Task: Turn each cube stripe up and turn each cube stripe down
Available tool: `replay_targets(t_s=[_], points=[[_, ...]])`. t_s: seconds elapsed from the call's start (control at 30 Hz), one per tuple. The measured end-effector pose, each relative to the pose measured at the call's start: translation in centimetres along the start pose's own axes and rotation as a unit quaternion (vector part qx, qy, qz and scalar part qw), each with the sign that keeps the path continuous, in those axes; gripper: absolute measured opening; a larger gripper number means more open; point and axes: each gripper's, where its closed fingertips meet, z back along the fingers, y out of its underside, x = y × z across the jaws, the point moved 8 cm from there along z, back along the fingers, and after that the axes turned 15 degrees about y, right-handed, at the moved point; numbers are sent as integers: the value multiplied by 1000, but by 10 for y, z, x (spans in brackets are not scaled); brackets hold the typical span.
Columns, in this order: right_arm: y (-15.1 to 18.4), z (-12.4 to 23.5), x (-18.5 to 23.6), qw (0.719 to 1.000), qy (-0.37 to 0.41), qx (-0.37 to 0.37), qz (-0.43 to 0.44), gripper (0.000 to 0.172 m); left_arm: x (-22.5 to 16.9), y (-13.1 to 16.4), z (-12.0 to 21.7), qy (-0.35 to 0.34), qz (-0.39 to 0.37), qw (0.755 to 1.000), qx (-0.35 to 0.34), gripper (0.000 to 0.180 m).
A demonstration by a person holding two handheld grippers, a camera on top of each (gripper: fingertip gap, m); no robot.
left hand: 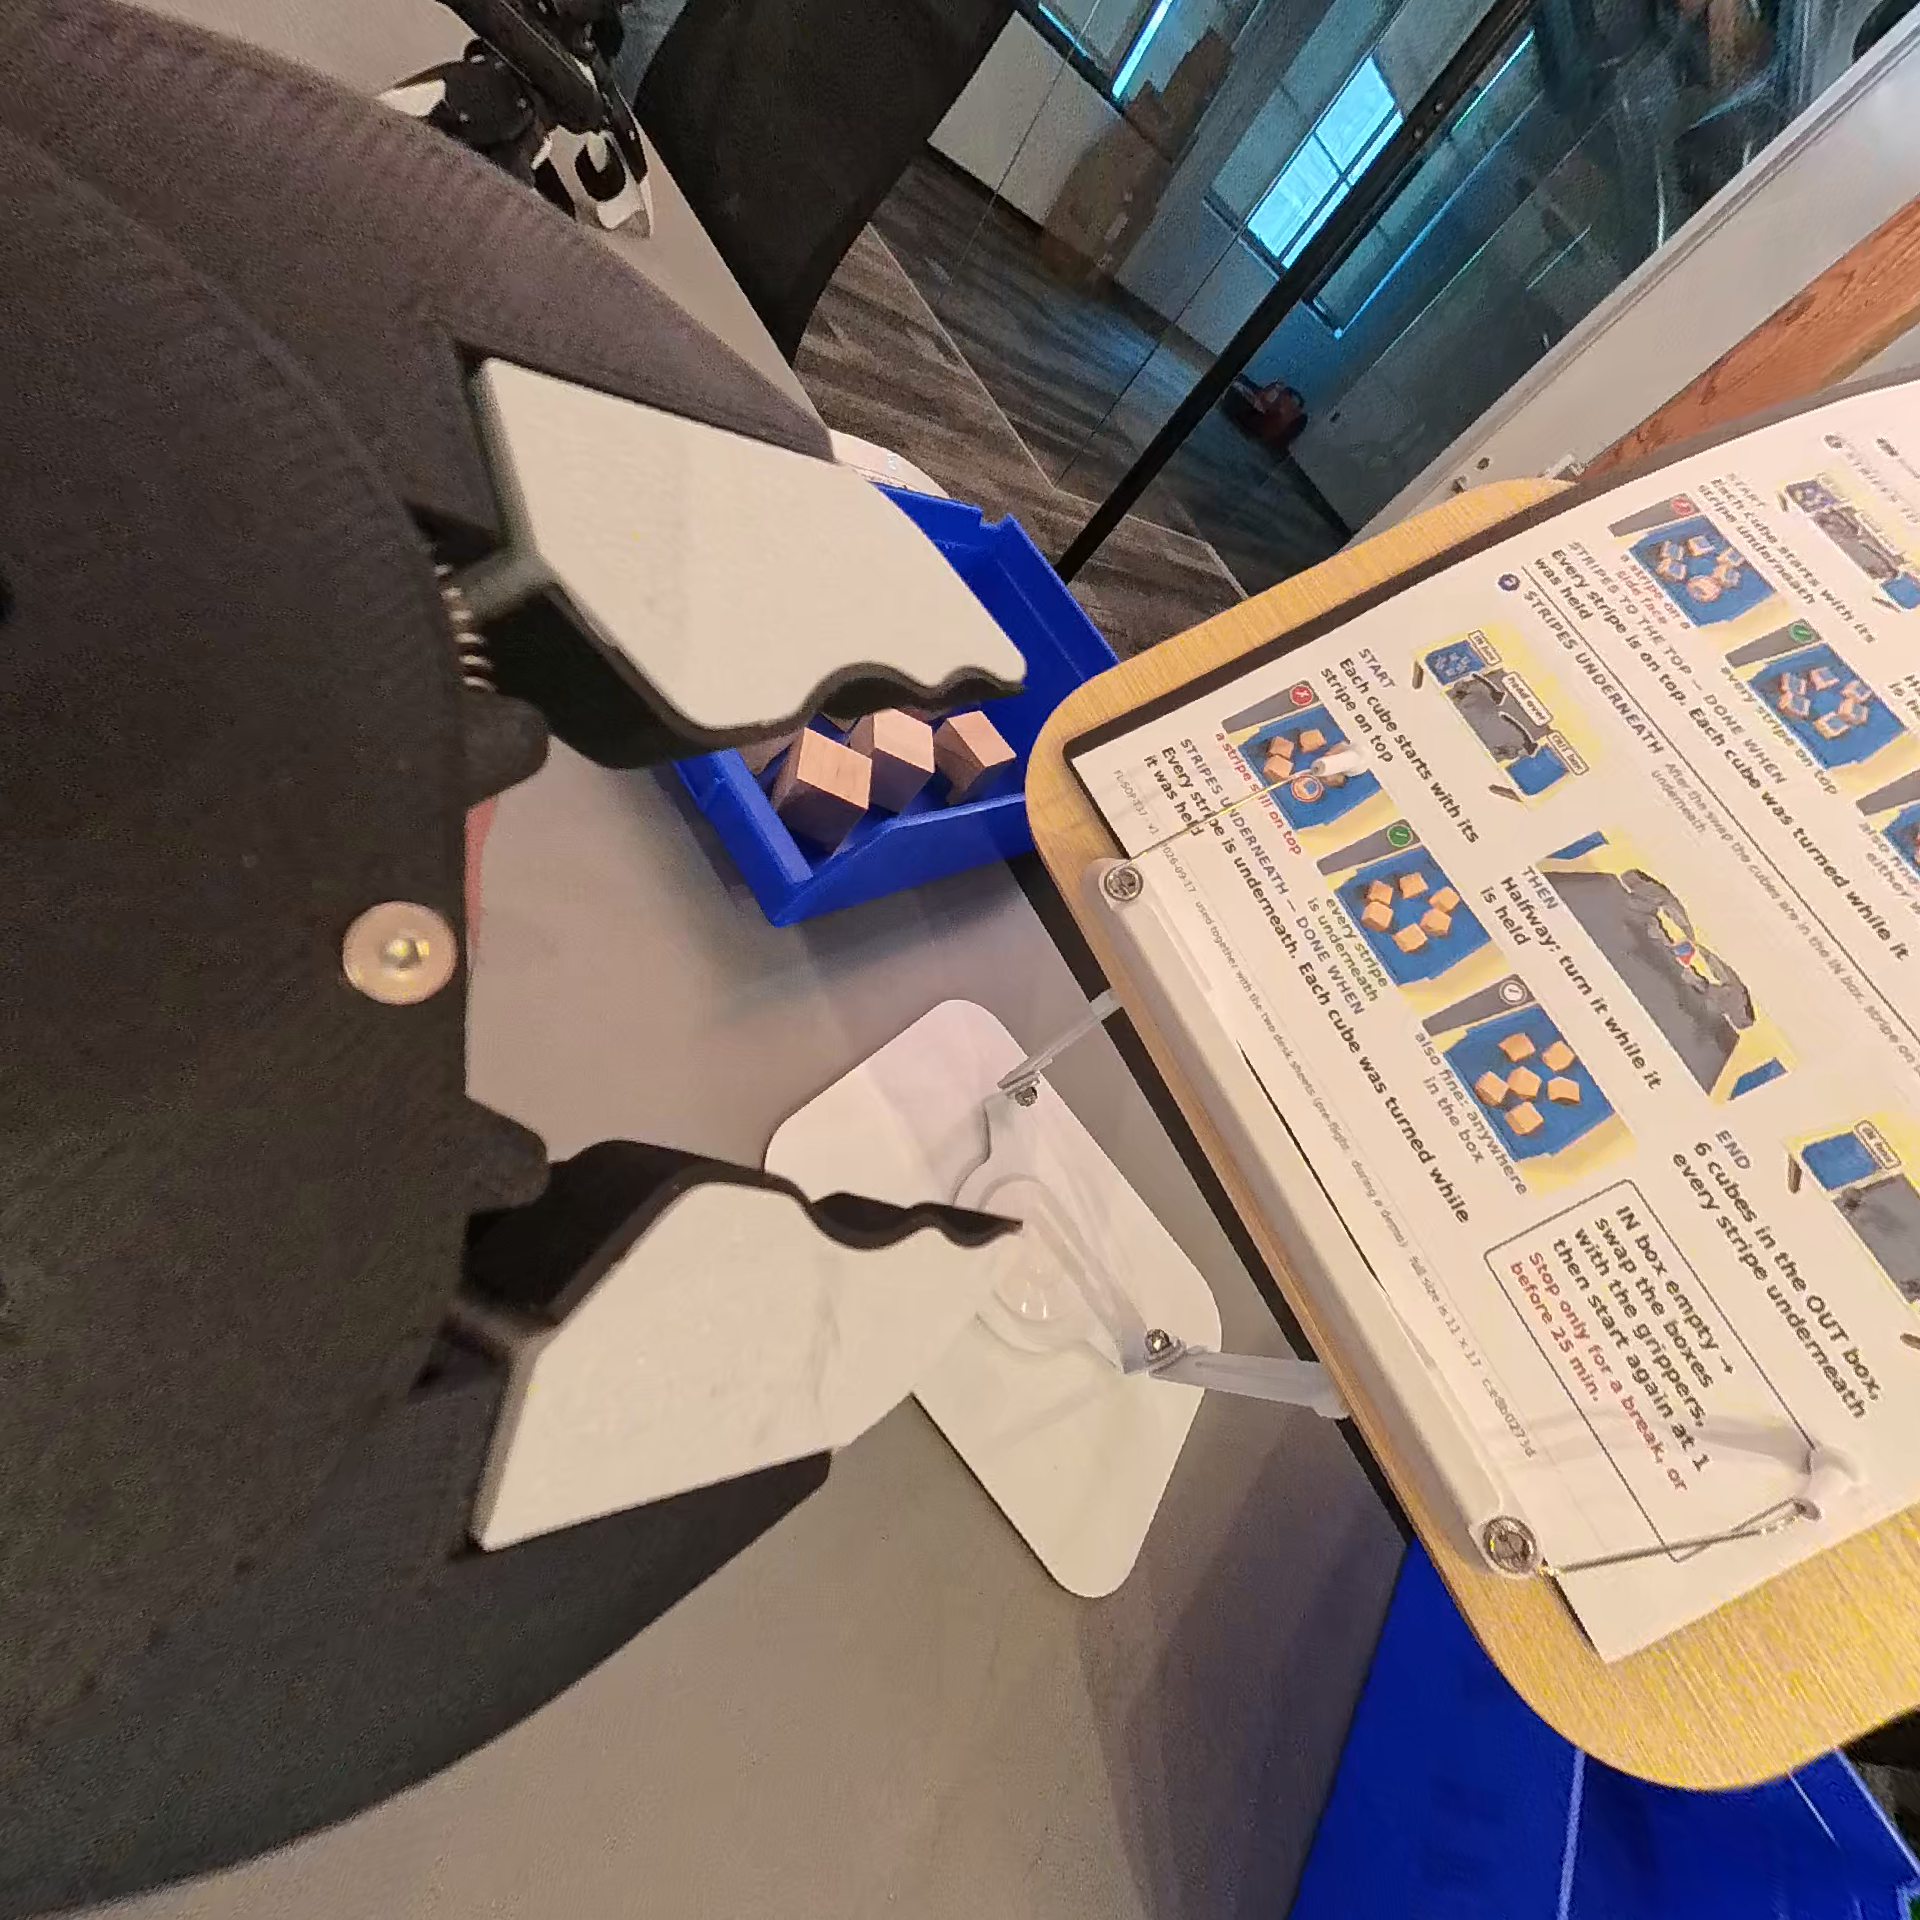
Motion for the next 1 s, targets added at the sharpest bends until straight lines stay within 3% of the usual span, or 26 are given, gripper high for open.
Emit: replay_targets(t_s=[0.1, 0.37, 0.63, 0.8, 0.9, 1.0], points=[[8, -5, 1, 999, -11, 35, -9, 101, -1, 1, -2, 2, 2, 1000, 10, 94], [-15, 9, 0, 1000, 0, 4, 17, 92, -2, 3, -3, 12, 10, 1000, -2, 92], [-10, 20, -12, 999, 27, 15, -10, 93, 2, 2, 1, 18, 24, 999, -14, 92], [58, 35, -53, 980, 103, 133, -103, 89, 29, 12, 27, 62, 83, 990, -91, 82], [118, 45, -65, 943, 114, 275, -149, 82, 43, 9, 68, 160, 112, 956, -218, 55], [161, 57, -65, 908, 115, 371, -157, 78, 34, -6, 119, 248, 42, 912, -324, 31]])
